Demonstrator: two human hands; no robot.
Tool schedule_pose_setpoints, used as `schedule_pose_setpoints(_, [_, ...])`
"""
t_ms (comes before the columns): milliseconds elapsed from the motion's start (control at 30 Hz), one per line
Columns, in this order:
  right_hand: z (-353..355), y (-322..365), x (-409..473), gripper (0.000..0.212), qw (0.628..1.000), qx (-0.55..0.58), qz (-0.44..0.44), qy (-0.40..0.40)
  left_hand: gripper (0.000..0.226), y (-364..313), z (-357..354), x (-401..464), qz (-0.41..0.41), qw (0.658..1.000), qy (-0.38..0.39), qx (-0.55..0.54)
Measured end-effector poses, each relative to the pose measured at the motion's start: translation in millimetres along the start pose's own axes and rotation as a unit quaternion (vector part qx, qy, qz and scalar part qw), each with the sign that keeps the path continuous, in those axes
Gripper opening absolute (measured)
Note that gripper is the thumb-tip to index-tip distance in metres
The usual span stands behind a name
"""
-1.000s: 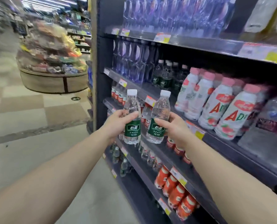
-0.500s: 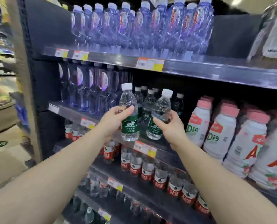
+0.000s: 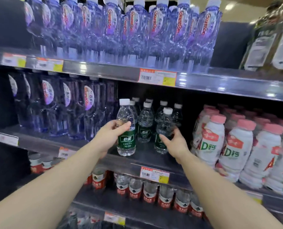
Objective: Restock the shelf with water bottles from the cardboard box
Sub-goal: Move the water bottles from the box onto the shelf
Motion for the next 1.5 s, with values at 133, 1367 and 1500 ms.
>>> schedule_pose_setpoints(133, [4,-10,-1,0.084,1.0,-0.02,-0.001,-0.007,0.032,2,-9,10,0.009,1.0,0.013,-0.014])
schedule_pose_setpoints(1367, [-32,40,-21,0.081,0.996,-0.033,0.077,0.041,0.03,7,-75,22,0.052,0.991,0.119,-0.036])
schedule_pose_setpoints(1500, [-2,13,-22,0.072,0.995,-0.07,0.045,-0.057,0.05,2,-81,27,0.027,0.991,0.128,0.029])
Point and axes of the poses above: each hand's wrist, its own x-axis towards the middle knuckle, its own z-axis out of the back of the hand, y = z × x, the point moved 8 cm from there along x, towards the middle knuckle, and after that the axes turned 8 degrees about z, right-handed, at the moved point
